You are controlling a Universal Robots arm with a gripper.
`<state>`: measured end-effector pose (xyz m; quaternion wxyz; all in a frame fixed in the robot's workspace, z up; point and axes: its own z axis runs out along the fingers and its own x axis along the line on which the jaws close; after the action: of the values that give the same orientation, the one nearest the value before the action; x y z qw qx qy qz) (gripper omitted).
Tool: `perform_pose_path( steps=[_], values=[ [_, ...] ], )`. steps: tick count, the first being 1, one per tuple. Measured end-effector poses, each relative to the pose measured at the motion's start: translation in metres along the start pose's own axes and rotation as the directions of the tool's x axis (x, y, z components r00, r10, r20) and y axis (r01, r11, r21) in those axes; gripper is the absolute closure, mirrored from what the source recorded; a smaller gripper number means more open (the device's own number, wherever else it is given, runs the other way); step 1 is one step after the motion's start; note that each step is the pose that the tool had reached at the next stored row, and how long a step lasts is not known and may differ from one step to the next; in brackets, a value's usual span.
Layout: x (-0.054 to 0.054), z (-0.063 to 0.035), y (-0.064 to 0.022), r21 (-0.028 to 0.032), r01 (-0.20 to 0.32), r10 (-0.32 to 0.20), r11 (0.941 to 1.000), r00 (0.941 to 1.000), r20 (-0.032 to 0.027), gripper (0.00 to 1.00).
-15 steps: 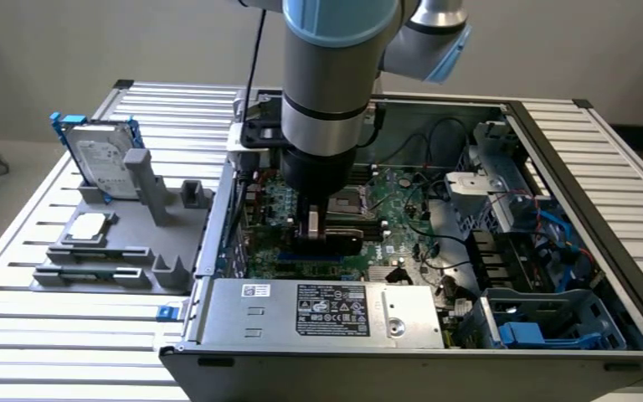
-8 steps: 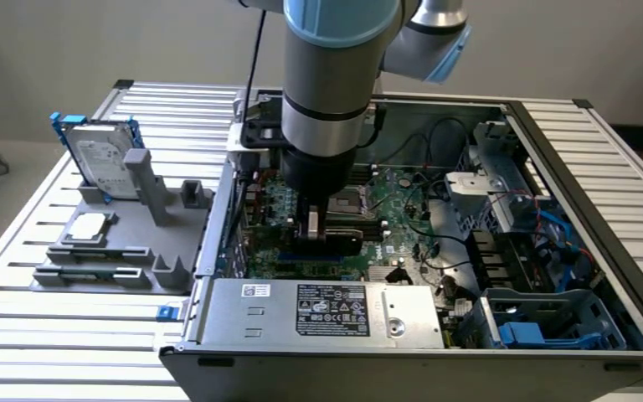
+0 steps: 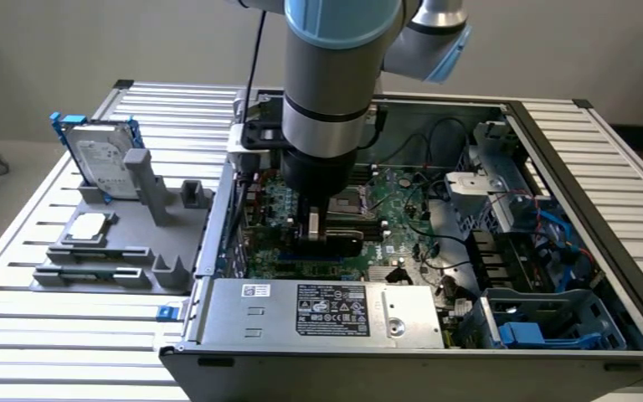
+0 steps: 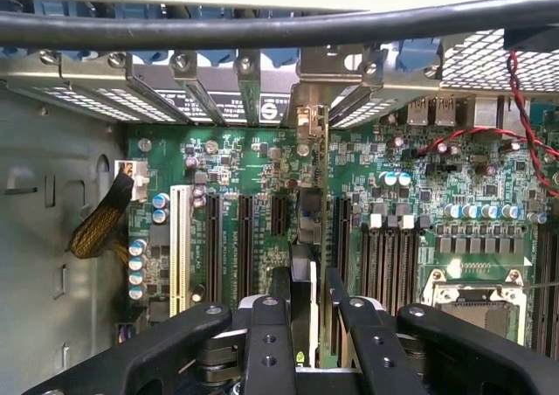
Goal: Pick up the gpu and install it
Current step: 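Insert the gpu into the slot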
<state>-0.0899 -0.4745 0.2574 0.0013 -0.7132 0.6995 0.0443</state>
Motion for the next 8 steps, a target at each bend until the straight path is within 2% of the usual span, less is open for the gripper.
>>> perform_pose_path(
  steps=[8],
  values=[
    [0.0000,0.0004,-0.0009,0.0002,-0.002,0.002,1.0000,1.0000,0.0001,0.74]
  ],
)
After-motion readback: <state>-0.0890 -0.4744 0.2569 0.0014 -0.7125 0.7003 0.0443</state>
